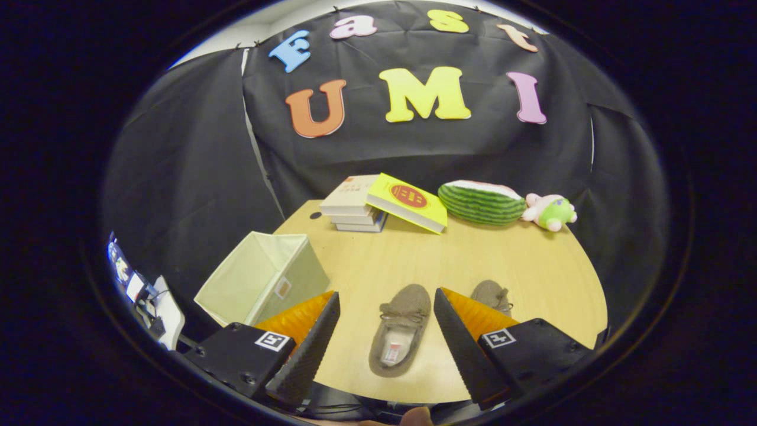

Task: Open the storage box then place both shoes into the box .Put the left shoe in first, then the right shoe, with the right side of both shoes facing outward in a uniform manner.

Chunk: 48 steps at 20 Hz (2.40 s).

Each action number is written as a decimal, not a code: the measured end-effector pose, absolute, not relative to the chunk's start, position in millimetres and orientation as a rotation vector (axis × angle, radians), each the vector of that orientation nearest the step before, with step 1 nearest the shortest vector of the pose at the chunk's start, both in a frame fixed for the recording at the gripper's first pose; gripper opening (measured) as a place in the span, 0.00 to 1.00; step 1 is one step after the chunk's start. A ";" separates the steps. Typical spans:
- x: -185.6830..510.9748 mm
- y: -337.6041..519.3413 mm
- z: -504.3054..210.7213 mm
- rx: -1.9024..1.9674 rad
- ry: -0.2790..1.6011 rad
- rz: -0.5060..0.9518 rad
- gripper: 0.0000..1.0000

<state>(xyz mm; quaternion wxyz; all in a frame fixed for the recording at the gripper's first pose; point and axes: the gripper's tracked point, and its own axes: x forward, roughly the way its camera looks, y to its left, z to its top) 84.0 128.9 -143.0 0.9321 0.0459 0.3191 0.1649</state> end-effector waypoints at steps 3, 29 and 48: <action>86.0 129.8 -171.4 0.099 0.736 0.343 1.00; 83.8 116.6 -328.7 0.334 1.312 0.238 0.24; 78.1 211.2 -151.0 0.570 1.096 0.356 0.06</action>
